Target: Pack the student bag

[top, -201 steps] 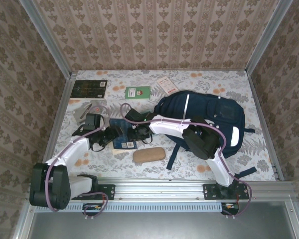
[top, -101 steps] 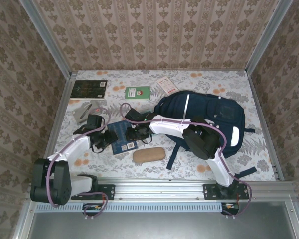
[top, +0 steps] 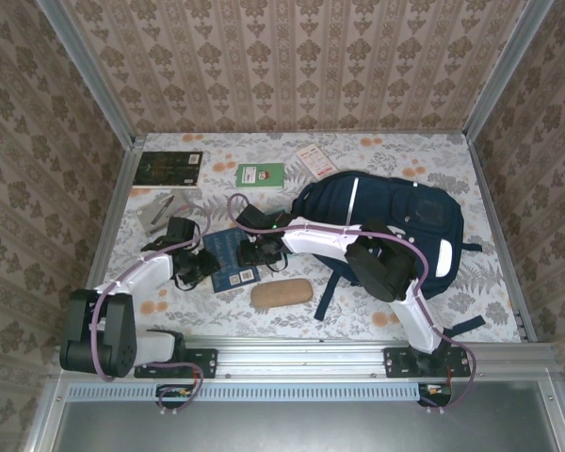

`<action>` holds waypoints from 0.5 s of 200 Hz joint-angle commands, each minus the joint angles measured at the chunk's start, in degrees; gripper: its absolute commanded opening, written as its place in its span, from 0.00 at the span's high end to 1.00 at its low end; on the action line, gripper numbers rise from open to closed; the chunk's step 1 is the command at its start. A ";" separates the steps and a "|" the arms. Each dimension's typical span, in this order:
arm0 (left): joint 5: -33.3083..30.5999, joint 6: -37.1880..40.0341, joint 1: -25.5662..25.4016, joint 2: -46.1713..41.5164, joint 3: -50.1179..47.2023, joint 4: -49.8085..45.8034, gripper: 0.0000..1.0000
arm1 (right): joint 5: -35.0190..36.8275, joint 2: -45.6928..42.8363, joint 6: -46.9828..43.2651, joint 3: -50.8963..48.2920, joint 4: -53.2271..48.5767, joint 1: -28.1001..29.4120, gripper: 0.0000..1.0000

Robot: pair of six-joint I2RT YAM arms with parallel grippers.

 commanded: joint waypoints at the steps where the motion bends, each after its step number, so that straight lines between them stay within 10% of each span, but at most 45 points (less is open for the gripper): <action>1: -0.05 -0.09 0.37 0.88 0.13 -0.75 0.75 | 2.82 -0.78 1.06 -0.62 -1.05 -1.50 0.53; 100: 1.46 -1.10 -0.18 1.81 -1.29 0.53 0.80 | -9.26 0.08 5.51 -3.31 9.36 -1.39 0.59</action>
